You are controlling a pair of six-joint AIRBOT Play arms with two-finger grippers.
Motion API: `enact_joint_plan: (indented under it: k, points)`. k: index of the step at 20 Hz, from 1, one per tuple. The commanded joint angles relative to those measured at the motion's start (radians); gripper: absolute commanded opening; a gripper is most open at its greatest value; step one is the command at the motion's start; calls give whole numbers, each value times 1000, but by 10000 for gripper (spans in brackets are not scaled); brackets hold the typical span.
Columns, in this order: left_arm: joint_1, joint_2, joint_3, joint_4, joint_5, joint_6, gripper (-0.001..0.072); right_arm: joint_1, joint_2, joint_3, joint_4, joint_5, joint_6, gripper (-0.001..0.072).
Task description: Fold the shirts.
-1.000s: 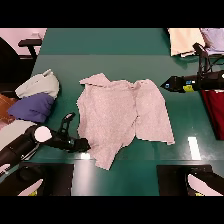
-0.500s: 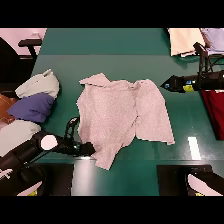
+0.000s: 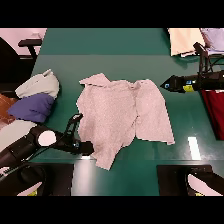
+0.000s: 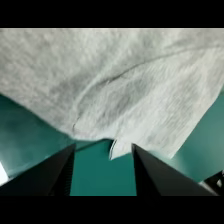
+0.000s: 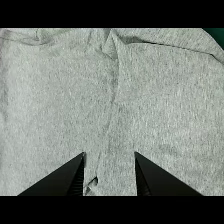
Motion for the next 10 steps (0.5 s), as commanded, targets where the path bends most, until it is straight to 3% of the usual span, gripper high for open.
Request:
enact_joint_plan:
  k: [1, 5, 10]
  points:
    - [1, 0, 5, 99, -72, -30, 429, 1, 0, 0, 0, 0, 0, 359]
    - [1, 0, -69, 32, 58, -76, 430, 1, 0, 0, 0, -2, 0, 360]
    - [-2, -6, -129, -138, 230, -18, 429, 1, 0, 0, 0, -5, 0, 359]
